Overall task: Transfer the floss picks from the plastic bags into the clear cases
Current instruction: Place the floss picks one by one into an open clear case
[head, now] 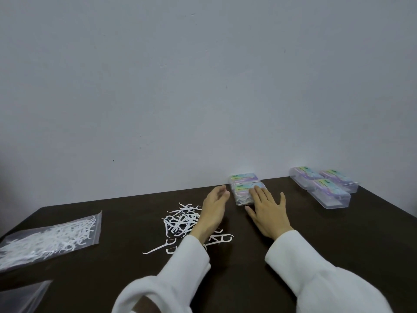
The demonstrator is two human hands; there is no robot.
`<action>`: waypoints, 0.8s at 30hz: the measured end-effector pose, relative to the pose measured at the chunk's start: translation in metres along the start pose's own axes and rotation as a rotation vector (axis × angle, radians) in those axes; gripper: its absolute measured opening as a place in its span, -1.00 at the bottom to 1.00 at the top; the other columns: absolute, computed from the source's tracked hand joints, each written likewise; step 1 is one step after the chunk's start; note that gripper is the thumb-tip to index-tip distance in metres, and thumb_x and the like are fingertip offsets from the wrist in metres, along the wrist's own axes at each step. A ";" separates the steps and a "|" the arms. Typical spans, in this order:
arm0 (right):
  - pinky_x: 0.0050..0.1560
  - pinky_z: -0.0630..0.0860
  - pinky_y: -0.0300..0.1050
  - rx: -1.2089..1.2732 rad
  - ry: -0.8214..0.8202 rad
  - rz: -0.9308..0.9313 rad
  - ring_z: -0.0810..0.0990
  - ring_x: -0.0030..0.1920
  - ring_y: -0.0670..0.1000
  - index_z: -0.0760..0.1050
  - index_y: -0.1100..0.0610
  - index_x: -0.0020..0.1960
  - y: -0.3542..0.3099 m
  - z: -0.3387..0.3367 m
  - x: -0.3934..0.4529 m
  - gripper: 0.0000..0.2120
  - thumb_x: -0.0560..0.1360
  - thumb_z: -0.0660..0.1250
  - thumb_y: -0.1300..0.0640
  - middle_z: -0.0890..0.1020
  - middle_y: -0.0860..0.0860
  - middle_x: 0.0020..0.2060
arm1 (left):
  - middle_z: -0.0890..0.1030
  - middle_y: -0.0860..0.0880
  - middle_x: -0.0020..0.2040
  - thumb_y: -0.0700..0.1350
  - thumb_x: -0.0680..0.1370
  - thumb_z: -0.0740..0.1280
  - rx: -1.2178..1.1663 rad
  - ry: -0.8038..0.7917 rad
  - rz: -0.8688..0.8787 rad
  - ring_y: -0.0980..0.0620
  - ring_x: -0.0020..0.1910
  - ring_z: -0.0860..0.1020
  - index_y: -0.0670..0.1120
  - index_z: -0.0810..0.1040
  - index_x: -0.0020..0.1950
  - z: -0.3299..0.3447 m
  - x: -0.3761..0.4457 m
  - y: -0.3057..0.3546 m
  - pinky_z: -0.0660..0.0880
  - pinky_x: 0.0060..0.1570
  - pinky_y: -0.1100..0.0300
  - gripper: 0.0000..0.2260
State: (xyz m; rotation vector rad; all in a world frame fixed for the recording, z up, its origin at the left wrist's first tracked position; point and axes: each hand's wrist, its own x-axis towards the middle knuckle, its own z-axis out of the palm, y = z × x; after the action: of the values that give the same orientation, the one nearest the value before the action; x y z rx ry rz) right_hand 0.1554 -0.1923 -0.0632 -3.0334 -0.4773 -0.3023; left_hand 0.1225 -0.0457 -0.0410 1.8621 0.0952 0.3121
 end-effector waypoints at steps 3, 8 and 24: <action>0.40 -0.20 0.31 0.062 -0.057 -0.016 -0.21 0.51 -0.02 -0.26 0.08 0.52 0.004 0.000 0.004 -0.41 0.62 -0.12 -0.13 -0.17 0.00 0.52 | 0.48 -0.09 0.32 -0.17 0.62 0.20 -0.053 0.000 -0.034 0.11 0.22 0.42 -0.16 0.41 0.36 0.002 0.002 0.001 0.29 0.18 0.31 -0.70; 0.40 -0.24 0.30 0.138 0.050 -0.032 -0.29 0.49 -0.06 -0.37 0.09 0.49 0.016 -0.004 -0.004 -0.38 0.62 -0.09 -0.10 -0.27 -0.02 0.50 | 0.53 -0.07 0.21 -0.22 0.62 0.19 -0.088 -0.005 -0.012 0.14 0.10 0.45 -0.19 0.45 0.30 0.014 0.002 0.009 0.36 0.00 0.43 -0.74; 0.49 0.01 0.10 0.325 0.310 0.385 0.12 0.48 0.04 0.09 0.12 0.47 0.126 -0.013 -0.040 -0.41 0.53 0.26 0.07 0.17 0.05 0.47 | 0.48 0.01 0.22 -0.23 0.62 0.17 -0.057 -0.216 0.040 0.17 0.20 0.41 -0.15 0.41 0.35 0.126 -0.004 0.032 0.28 0.15 0.37 -0.71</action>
State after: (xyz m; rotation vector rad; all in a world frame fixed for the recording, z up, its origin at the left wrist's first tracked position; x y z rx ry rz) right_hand 0.1553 -0.3255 -0.0620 -2.6185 0.0744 -0.5893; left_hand 0.1490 -0.1730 -0.0467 1.8315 -0.0975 0.1384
